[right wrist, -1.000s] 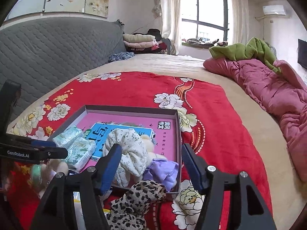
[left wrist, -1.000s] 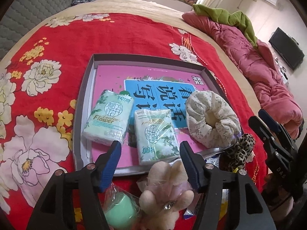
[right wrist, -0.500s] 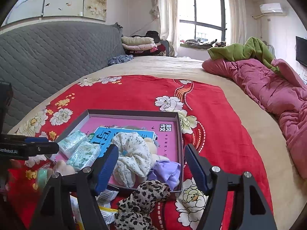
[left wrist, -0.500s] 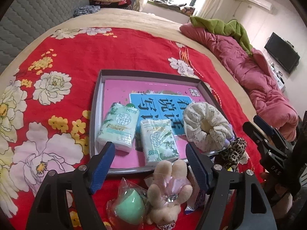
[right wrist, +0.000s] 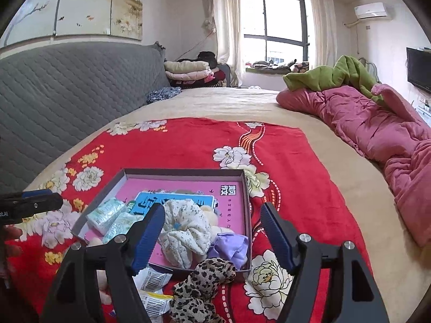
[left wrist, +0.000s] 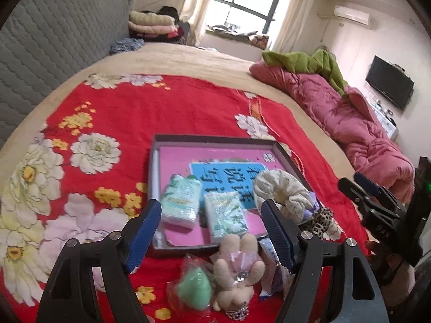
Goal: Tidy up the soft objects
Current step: 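Withdraw both open grippers from the box back toward the pile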
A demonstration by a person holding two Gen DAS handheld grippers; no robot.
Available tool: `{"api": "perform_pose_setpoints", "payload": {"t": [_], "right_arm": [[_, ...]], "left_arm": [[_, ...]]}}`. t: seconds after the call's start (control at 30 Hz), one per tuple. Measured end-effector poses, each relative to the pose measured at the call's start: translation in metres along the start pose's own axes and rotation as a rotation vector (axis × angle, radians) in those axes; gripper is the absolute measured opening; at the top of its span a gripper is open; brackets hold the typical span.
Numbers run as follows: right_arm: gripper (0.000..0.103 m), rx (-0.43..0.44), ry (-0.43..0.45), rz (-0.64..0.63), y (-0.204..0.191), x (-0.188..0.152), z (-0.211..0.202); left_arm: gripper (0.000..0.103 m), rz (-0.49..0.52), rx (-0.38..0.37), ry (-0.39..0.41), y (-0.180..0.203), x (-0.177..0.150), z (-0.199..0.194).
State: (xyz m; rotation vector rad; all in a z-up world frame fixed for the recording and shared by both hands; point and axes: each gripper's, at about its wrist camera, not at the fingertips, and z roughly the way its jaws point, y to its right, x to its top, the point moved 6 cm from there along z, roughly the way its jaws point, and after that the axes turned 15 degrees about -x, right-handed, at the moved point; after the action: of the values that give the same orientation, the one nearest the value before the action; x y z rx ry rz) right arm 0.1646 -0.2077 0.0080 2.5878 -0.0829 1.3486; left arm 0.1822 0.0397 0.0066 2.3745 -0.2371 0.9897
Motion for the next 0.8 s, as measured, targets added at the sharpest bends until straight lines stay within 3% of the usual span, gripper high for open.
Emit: {"api": "perform_pose_setpoints", "payload": {"t": [0.43, 0.8], "right_arm": [[0.073, 0.016, 0.081, 0.047, 0.014, 0.023, -0.04], [0.073, 0.042, 0.111, 0.074, 0.02, 0.03, -0.061]], "left_arm": [[0.078, -0.057, 0.042, 0.137, -0.017, -0.001, -0.048], [0.078, -0.07, 0.081, 0.16, -0.012, -0.021, -0.07]]}}
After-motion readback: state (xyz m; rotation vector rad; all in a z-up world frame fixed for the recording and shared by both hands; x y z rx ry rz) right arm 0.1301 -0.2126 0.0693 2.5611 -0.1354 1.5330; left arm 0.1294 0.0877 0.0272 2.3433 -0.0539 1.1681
